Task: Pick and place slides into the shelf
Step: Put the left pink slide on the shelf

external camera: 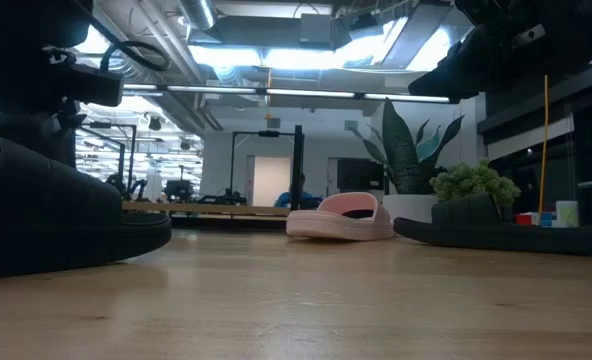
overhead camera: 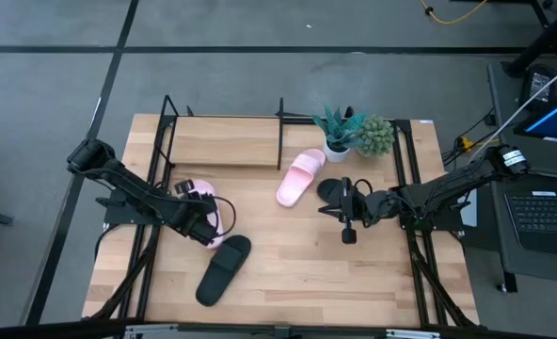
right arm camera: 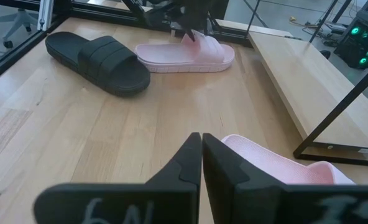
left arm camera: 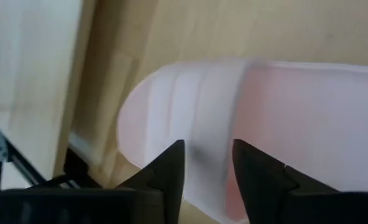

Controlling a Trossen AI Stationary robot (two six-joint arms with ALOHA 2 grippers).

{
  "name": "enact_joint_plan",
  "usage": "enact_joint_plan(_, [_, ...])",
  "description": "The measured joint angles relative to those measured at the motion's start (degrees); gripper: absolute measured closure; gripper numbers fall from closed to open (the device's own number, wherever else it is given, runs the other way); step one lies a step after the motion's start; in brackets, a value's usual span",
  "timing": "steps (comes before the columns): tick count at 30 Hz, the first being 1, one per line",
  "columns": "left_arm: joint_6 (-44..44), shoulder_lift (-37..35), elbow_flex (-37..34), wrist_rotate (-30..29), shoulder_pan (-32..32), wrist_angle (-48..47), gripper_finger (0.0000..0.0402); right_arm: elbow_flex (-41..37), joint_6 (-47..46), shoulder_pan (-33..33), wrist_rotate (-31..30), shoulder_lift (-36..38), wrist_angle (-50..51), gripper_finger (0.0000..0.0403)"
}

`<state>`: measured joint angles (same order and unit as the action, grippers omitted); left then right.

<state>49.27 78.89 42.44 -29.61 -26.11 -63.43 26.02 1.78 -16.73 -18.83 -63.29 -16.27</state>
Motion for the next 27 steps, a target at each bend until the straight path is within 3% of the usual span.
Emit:
enact_joint_plan(8, [3.12,0.00,0.00,0.40,-0.02,0.20,0.0390,0.00,-0.09,0.00,0.00,0.00,-0.02,0.0386])
enact_joint_plan(22, [4.26,0.00,0.12,-0.84,-1.59,-0.12,0.0398,0.00,-0.22,0.00,0.02,0.00,0.19,0.0386])
enact_joint_plan(27, [4.36,0.02,3.22,-1.79,-3.27,-1.08,0.0399,0.00,-0.26,0.00,0.02,0.00,0.74,0.0386])
